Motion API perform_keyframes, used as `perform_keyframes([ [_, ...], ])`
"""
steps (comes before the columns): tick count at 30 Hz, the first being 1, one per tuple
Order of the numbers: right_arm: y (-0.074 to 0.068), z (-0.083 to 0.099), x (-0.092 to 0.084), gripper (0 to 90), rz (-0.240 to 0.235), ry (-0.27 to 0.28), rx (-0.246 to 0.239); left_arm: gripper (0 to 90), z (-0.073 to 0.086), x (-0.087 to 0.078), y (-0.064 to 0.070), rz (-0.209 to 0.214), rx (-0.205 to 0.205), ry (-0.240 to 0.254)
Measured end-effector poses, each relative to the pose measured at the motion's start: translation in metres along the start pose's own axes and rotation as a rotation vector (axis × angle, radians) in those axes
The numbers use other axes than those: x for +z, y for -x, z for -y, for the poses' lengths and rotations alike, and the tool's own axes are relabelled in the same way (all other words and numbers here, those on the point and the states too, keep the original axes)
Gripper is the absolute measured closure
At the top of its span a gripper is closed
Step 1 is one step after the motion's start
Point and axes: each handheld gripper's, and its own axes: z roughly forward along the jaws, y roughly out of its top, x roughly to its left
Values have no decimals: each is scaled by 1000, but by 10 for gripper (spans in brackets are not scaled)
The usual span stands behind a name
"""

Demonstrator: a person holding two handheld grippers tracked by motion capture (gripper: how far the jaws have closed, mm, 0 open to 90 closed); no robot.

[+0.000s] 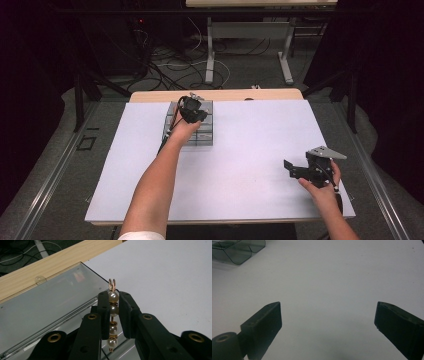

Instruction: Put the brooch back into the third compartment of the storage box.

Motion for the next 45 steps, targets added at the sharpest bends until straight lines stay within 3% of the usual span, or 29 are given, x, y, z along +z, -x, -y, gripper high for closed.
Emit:
perform_keyframes([
  [28,1,-1,-1,72,-2,3,3,798,7,15,2,-12,17,-42],
  [45,-1,-1,-1,72,-3,1,3,691,9,7,0,-10,-37,-51],
])
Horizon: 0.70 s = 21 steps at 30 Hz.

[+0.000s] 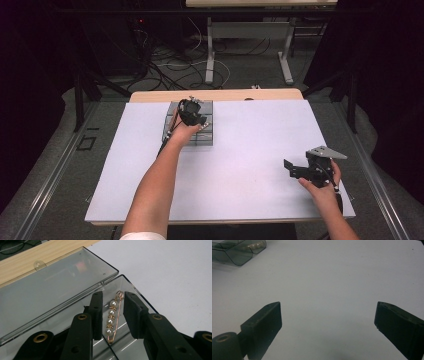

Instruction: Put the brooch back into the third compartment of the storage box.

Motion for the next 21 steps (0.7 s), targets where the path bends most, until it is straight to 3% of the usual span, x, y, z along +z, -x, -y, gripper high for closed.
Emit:
perform_keyframes([
  [21,0,0,1,72,-6,1,-15,602,5,-22,1,22,-29,-8],
])
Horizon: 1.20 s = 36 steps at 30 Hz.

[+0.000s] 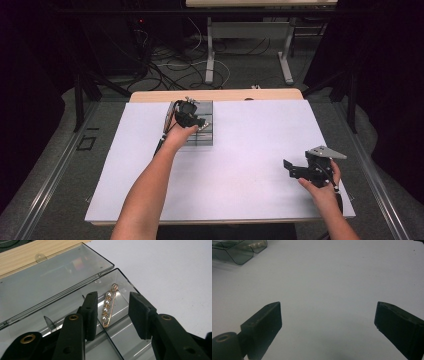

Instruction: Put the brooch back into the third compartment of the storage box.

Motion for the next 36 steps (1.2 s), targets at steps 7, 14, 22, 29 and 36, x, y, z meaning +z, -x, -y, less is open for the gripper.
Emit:
perform_keyframes([
  [7,0,0,0,73,4,5,-5,605,3,-5,3,11,-3,3],
  [14,-1,0,0,72,0,-3,0,561,8,-13,5,11,-8,25],
  [22,0,0,0,78,3,-2,5,476,18,-29,6,28,7,41],
  [29,-1,0,0,78,1,-5,-1,389,30,-41,12,64,29,57],
  [36,0,1,0,79,3,-6,0,348,40,-55,18,90,17,97],
])
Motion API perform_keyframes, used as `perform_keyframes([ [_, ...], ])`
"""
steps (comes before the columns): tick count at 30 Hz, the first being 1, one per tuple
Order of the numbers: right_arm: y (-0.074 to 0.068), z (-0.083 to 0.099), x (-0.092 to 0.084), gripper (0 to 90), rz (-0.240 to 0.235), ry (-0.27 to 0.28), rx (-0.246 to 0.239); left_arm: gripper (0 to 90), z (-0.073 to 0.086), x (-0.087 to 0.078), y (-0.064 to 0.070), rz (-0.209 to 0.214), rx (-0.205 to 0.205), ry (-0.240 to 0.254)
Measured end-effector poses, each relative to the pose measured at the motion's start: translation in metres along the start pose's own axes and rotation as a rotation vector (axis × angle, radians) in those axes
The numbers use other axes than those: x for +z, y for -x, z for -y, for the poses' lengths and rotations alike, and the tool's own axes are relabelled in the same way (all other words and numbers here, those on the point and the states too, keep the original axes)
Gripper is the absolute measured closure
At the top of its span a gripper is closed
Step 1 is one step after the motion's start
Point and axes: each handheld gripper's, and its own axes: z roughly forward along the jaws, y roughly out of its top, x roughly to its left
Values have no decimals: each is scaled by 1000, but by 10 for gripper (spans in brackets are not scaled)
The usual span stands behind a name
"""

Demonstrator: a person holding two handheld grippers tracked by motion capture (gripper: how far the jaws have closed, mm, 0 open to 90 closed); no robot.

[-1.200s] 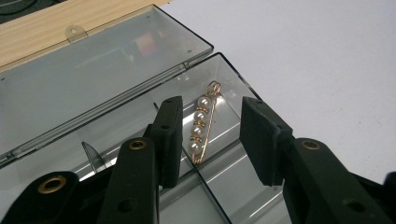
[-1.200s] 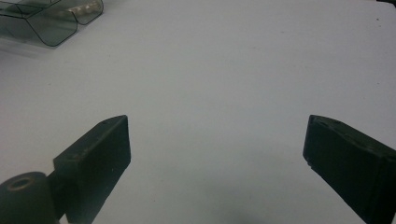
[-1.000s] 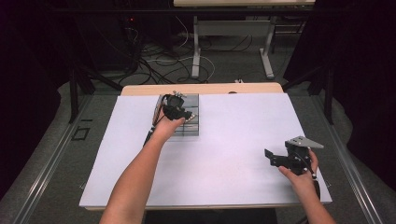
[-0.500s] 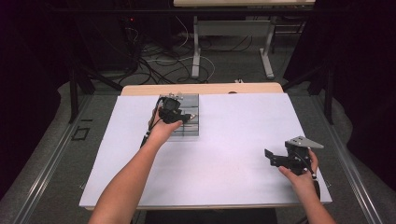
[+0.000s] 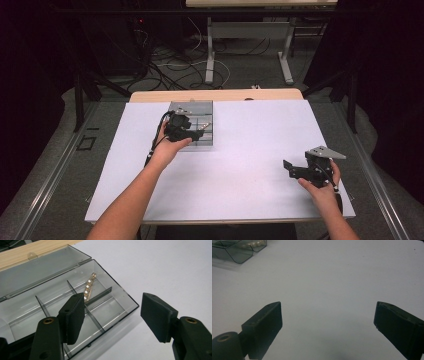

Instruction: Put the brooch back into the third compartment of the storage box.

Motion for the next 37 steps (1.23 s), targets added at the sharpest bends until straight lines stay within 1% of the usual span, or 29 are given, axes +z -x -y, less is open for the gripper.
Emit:
perform_keyframes([
  [1,0,0,0,79,6,3,0,335,1,-2,1,4,-2,8],
  [2,0,0,0,79,1,0,-1,321,3,-4,1,5,-9,14],
  [3,0,0,0,79,2,0,-1,319,4,-6,2,10,-17,17],
  [4,0,0,0,79,2,1,-1,319,6,-8,2,22,-29,30],
  [5,0,0,0,79,2,1,-2,318,8,-11,2,21,-28,40],
  [7,-1,0,0,79,2,2,-5,308,12,-16,1,40,-51,51],
  [8,-1,0,0,79,1,1,-5,299,14,-18,1,45,-63,66],
  [9,-1,0,0,79,0,0,-4,274,15,-20,0,49,-72,76],
  [10,-1,0,0,79,0,0,-4,237,17,-22,-1,50,-79,88],
  [11,-1,0,0,79,0,-1,-4,215,20,-25,-1,42,-79,96],
  [12,-1,0,0,79,0,-1,-5,205,22,-27,-2,33,-83,102],
  [14,-2,0,0,79,-2,-1,-7,164,27,-31,-4,35,-101,119],
  [15,-2,0,0,79,-1,-2,-5,156,30,-33,-5,34,-121,122],
  [16,-2,0,0,79,-1,-2,-5,156,33,-36,-7,46,-124,127],
  [17,-2,0,0,79,-1,-2,-5,151,36,-39,-7,49,-144,129],
  [18,-2,0,0,79,4,0,-5,135,39,-41,-9,43,-141,135],
  [20,-2,0,0,79,1,-2,-2,89,44,-45,-10,49,-150,139],
  [22,-2,0,0,79,0,-1,-4,71,50,-48,-11,55,-159,141],
  [23,-2,0,0,79,2,-1,-2,62,53,-50,-12,61,-160,139],
  [24,-3,0,0,79,6,0,-2,50,56,-51,-12,59,-158,142],
  [25,-3,0,0,79,1,-1,-2,40,58,-52,-13,58,-157,146],
  [28,-3,0,0,79,2,-2,-2,1,66,-55,-14,52,-149,141],
  [31,-3,0,0,79,1,-2,-10,1,72,-59,-14,50,-158,150],
  [34,-3,0,0,79,2,-2,-7,1,77,-62,-15,47,-156,153],
  [36,-3,0,0,79,2,-4,-9,1,80,-63,-15,40,-168,155],
  [37,-3,0,0,79,3,-5,-4,1,82,-64,-16,39,-167,157],
])
